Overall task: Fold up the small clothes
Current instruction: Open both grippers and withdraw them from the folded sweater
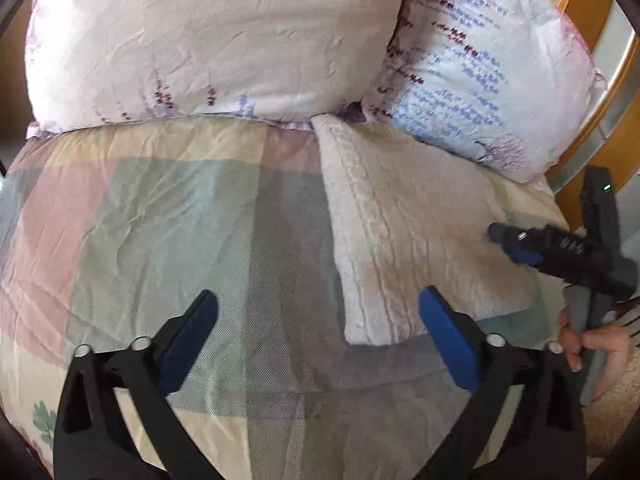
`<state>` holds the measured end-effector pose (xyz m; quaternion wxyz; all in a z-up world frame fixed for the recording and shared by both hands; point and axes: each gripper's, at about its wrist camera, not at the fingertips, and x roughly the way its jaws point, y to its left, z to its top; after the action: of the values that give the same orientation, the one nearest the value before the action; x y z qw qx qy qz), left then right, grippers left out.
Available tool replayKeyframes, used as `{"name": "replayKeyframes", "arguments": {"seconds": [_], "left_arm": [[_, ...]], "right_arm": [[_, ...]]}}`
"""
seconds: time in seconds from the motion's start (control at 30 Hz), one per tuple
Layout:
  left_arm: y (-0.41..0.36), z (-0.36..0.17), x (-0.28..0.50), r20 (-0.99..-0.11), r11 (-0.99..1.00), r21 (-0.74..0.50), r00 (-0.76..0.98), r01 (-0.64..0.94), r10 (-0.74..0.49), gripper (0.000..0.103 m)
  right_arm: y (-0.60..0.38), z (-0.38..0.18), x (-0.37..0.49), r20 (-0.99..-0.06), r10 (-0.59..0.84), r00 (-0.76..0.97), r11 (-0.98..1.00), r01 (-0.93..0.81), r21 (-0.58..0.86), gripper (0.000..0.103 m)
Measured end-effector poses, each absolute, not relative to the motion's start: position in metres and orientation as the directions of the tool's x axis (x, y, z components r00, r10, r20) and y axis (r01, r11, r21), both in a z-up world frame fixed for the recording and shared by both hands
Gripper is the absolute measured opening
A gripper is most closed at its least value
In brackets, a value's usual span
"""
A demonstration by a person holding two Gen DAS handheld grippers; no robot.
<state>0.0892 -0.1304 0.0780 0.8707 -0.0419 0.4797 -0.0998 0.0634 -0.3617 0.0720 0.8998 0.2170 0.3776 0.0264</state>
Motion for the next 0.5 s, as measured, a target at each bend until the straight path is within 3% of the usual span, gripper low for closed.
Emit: {"name": "replayKeyframes", "arguments": {"seconds": [0.03, 0.1, 0.23, 0.4, 0.5], "left_arm": [[-0.134, 0.074, 0.085, -0.826, 0.979, -0.156, 0.525, 0.135, -0.204, 0.102], [-0.136, 0.067, 0.074, -0.836, 0.981, -0.146, 0.514, 0.131, -0.193, 0.102], [-0.147, 0.050, 0.061, -0.867, 0.985, -0.095, 0.474, 0.143, -0.153, 0.102], [-0.171, 0.028, 0.053, -0.895, 0.984, 0.005, 0.439, 0.177, -0.075, 0.102], [-0.172, 0.013, 0.051, -0.917, 0.986, 0.002, 0.394, 0.169, -0.065, 0.102]], "right_arm": [[-0.359, 0.078, 0.054, -0.647, 0.197, 0.736, 0.912, 0.106, 0.397, 0.081], [-0.350, 0.082, 0.030, -0.626, 0.104, 0.773, 0.944, 0.122, 0.307, 0.101], [-0.326, 0.060, -0.008, -0.651, -0.143, 0.745, 0.955, 0.276, 0.107, 0.101], [-0.334, 0.011, -0.015, -0.757, -0.169, 0.632, 0.945, 0.321, 0.058, 0.101], [-0.328, 0.006, -0.021, -0.757, -0.213, 0.618, 0.943, 0.332, 0.006, 0.101]]}}
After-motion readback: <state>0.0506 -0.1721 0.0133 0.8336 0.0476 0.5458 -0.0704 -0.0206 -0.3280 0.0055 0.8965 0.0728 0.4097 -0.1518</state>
